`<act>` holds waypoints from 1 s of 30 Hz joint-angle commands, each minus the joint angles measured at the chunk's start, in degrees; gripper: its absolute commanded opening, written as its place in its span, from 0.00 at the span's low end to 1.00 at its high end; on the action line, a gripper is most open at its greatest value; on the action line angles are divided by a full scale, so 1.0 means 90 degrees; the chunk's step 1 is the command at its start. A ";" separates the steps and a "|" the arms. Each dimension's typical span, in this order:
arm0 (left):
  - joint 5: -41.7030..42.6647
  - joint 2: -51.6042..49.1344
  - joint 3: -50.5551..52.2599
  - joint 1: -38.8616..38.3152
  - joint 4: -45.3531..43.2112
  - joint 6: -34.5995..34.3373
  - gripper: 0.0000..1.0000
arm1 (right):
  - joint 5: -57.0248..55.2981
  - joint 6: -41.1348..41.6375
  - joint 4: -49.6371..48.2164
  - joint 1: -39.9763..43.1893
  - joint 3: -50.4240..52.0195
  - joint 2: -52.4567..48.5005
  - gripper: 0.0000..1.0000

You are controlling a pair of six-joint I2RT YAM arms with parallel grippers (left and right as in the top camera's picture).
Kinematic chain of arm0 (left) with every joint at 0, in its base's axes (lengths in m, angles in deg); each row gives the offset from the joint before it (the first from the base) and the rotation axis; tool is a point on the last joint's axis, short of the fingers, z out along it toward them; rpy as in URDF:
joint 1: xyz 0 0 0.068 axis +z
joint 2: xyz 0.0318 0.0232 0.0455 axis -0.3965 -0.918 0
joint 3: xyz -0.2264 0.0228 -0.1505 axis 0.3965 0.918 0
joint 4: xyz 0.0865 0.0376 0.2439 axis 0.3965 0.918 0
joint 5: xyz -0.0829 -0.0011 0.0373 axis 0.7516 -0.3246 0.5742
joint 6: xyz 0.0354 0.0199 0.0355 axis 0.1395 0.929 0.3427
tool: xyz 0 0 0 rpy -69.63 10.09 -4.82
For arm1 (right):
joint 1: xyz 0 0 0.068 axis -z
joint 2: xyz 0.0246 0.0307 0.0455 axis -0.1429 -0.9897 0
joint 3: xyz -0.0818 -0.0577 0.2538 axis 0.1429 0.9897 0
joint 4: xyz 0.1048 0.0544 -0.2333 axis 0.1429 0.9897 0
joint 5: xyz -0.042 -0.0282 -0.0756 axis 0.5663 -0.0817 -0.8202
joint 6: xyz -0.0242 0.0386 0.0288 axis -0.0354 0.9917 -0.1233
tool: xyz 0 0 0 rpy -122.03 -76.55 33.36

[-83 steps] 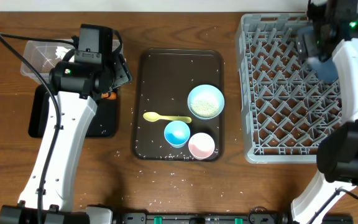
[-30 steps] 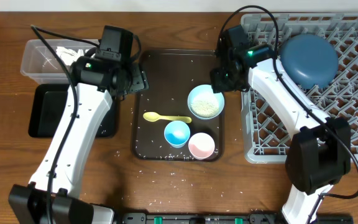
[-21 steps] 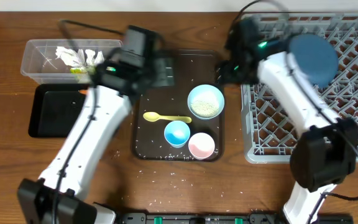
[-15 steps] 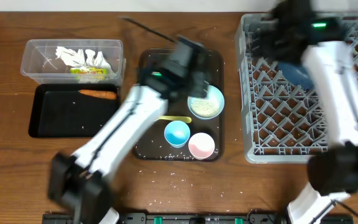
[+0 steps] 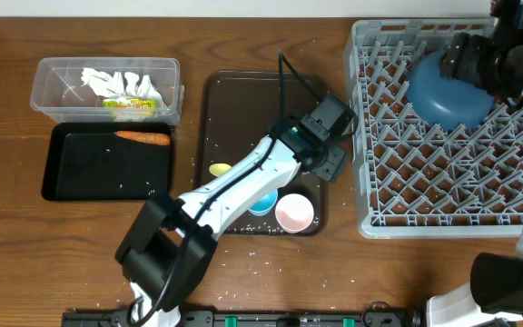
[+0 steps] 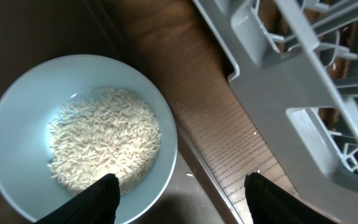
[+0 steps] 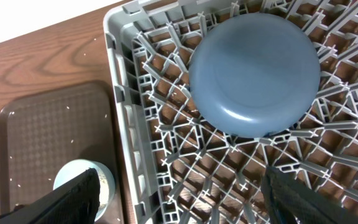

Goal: Sort waste into correct bins and load items into the dishwasher rack
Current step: 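Lift rice bowl with left gripper and carry over black tray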

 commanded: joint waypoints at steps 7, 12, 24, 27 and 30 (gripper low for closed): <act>-0.0583 -0.0636 0.0002 -0.0078 -0.0002 0.0260 0.62 | 0.0041 -0.0170 0.0017 0.0029 -0.0015 -0.0022 0.80; -0.0583 -0.0801 0.0002 -0.0078 -0.0039 0.0425 0.58 | -0.0005 -0.0170 0.0007 0.0032 -0.0015 -0.0022 0.79; -0.0874 -0.1098 0.0002 -0.0085 -0.0265 0.0442 0.32 | -0.0078 -0.0170 0.0007 0.0032 -0.0015 -0.0022 0.78; -0.0877 -0.1095 0.0000 -0.0080 -0.0323 0.0442 0.27 | -0.0085 -0.0170 0.0010 0.0032 -0.0015 -0.0022 0.78; -0.0877 -0.1093 -0.0075 -0.0075 -0.0345 0.0440 0.22 | -0.0124 -0.0170 0.0017 0.0032 -0.0015 -0.0022 0.78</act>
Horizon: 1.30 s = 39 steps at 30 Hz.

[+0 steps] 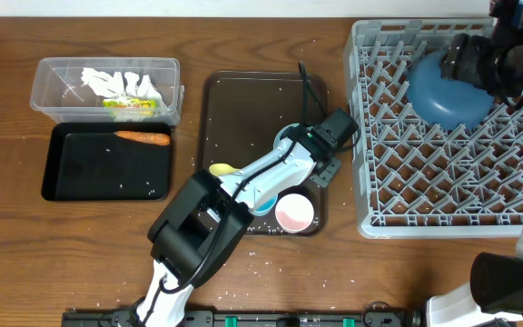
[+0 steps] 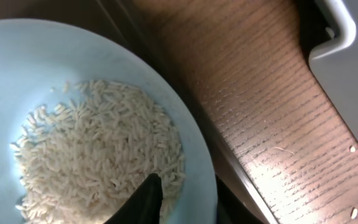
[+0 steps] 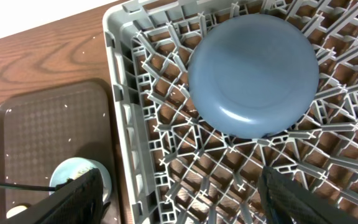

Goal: Sort waste into correct bins and load items into the dishwasher rack
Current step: 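Lift rice bowl with left gripper and carry over black tray, then tilt bowl with left gripper to pour rice onto black tray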

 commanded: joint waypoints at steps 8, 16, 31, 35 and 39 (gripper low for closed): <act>-0.0168 0.0359 -0.0452 0.0308 0.0029 -0.0403 0.06 | -0.0102 -0.0078 0.0036 0.0032 -0.0015 -0.0019 0.78; -0.0138 0.1698 -0.0491 0.1443 0.0653 -0.1035 0.06 | -0.0104 -0.0121 0.0078 0.0032 -0.0015 -0.0019 0.78; 0.2900 0.3317 -0.0272 0.6001 0.3429 -0.0236 0.06 | -0.0102 -0.0119 0.0151 0.0029 -0.0015 -0.0019 0.78; 0.4143 0.3196 0.0180 0.7198 0.3252 0.0243 0.06 | -0.0102 -0.0119 0.0155 0.0029 -0.0015 -0.0019 0.78; 0.5389 0.2943 0.0600 0.8111 0.2878 0.0593 0.06 | -0.0100 -0.0119 0.0158 -0.0017 -0.0015 -0.0019 0.78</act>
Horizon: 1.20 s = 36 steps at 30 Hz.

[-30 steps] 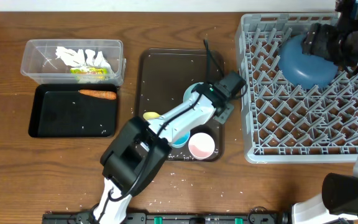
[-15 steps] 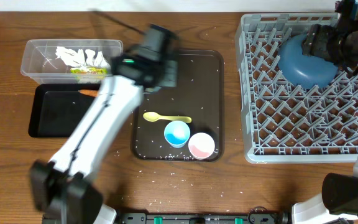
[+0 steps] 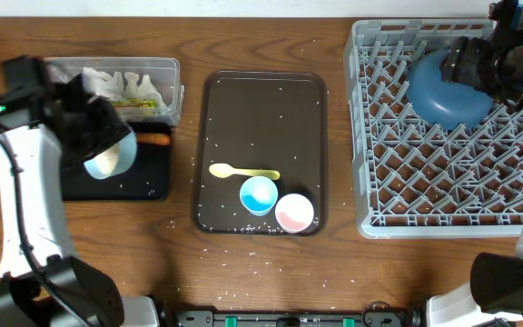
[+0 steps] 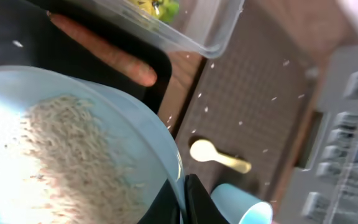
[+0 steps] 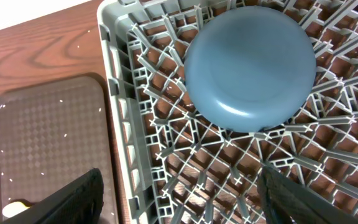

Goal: Sort waste into correct bins and load items into the dishwasher rack
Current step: 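Tilt bowl with left gripper to pour rice onto black tray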

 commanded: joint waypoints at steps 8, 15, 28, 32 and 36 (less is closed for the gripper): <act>0.4753 -0.1302 0.0444 0.1625 -0.0340 0.0967 0.06 | -0.0066 -0.0112 0.0015 -0.0032 -0.0015 -0.0019 0.79; 0.6127 -0.2312 0.0444 0.2038 -0.0432 0.0799 0.06 | -0.0112 -0.0141 0.0010 -0.0058 -0.0015 -0.0032 0.77; 0.6130 -0.2701 0.0435 0.2140 -0.0406 -0.0100 0.06 | -0.0158 -0.0216 0.0005 -0.0053 -0.0010 -0.0075 0.79; 0.6130 -0.2681 0.0435 0.2140 -0.0321 -0.0197 0.06 | -0.0160 -0.0243 0.0022 -0.0053 -0.0010 -0.0075 0.80; 0.6130 -0.2645 0.0432 0.2140 -0.0165 -0.0204 0.06 | -0.0160 -0.0262 0.0015 -0.0053 -0.0010 -0.0075 0.82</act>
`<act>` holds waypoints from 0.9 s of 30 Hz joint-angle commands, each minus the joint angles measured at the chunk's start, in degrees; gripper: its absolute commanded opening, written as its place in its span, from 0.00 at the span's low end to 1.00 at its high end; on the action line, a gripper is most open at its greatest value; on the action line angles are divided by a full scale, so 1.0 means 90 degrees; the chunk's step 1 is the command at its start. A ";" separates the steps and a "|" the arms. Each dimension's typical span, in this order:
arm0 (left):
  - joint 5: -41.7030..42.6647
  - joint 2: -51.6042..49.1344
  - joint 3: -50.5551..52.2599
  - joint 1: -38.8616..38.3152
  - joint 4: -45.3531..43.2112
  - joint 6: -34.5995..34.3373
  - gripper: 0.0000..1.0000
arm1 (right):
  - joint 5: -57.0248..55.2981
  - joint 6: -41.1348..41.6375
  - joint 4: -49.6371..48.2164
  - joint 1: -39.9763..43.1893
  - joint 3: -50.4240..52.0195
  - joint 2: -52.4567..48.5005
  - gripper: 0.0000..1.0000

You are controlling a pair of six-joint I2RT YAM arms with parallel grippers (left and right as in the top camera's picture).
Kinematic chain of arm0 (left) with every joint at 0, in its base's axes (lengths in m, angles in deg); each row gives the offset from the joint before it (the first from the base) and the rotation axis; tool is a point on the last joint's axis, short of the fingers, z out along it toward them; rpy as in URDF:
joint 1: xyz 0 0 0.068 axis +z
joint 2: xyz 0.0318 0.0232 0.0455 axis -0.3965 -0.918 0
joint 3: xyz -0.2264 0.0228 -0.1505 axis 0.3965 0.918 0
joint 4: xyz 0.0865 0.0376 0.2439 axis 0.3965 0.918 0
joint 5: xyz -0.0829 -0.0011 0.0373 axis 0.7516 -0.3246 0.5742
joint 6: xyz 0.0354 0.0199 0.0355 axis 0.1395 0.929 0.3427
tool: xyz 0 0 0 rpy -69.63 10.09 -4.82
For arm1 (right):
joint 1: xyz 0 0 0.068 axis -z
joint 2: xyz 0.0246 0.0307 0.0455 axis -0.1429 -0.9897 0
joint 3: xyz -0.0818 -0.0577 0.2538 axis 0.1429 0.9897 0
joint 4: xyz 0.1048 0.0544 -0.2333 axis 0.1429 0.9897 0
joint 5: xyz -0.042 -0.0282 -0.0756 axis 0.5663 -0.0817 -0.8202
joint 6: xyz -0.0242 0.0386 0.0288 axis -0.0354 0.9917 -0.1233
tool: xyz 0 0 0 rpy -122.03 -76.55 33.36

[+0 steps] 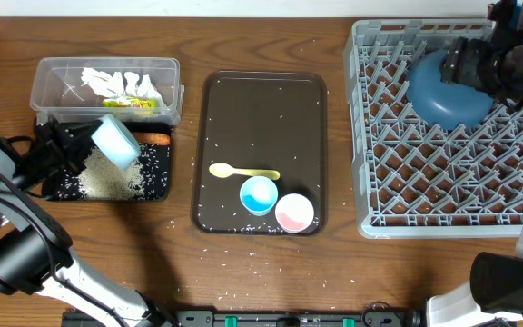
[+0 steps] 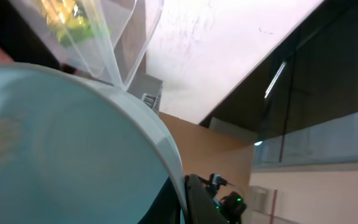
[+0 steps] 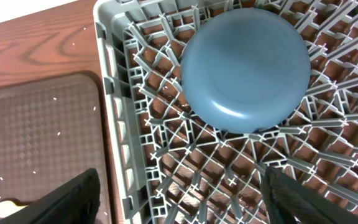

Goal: Sort waste into correct bins and load items into the dishwasher rack
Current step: 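Tilt bowl with left gripper to pour rice onto black tray, then set empty white bowl on brown tray with left gripper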

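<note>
My left gripper (image 2: pixel 184 194) is shut on the rim of a light blue bowl (image 1: pixel 116 143). The bowl is tipped on its side over the black tray (image 1: pixel 62 189), and its inside (image 2: pixel 61 143) fills the left wrist view. White rice (image 1: pixel 107 177) lies spread in that tray, next to a carrot (image 1: pixel 158 139). The grey dishwasher rack (image 1: pixel 363 127) at the right holds an upturned dark blue bowl (image 3: pixel 245 68). My right gripper (image 3: pixel 176 205) hovers open above the rack, and its fingers (image 3: pixel 64 199) hold nothing.
A clear bin (image 1: pixel 105 65) with crumpled paper and a wrapper stands behind the black tray. The brown tray (image 1: pixel 261 109) in the middle carries a yellow spoon (image 1: pixel 243 172), a blue cup (image 1: pixel 259 194) and a pink cup (image 1: pixel 294 213). Rice grains are scattered over the table.
The bowl held over the black tray has been tipped on its side, and its rice now lies in the tray. My left arm sits lower at the table's left edge. The right gripper holds its place.
My left gripper was open above the bowl of rice on the brown tray, then close around its rim. Then it held the full bowl over the black tray at the left. Now the rice lies in that tray. The right gripper stayed open above the rack throughout.
</note>
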 commanded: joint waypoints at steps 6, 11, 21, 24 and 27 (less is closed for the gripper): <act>0.0172 0.0141 -0.0010 0.0012 0.0481 0.0041 0.06 | -0.0066 -0.0100 0.0005 -0.0041 -0.0010 -0.0066 0.83; 0.0172 0.0282 -0.0012 0.0066 0.0330 0.0216 0.06 | -0.0063 -0.0143 0.0010 -0.0041 -0.0010 -0.0066 0.84; 0.0032 0.1161 -0.0015 -0.0073 0.0634 0.0396 0.06 | -0.0063 -0.0143 0.0000 -0.0041 -0.0010 -0.0066 0.86; -0.0782 0.2025 -0.0109 -0.0593 0.0634 0.0386 0.06 | -0.0061 -0.0143 -0.0039 -0.0041 -0.0010 -0.0066 0.86; -0.1940 0.2943 -0.0204 -0.1435 0.0291 0.0051 0.06 | -0.0058 -0.0141 -0.0051 -0.0041 -0.0010 -0.0066 0.86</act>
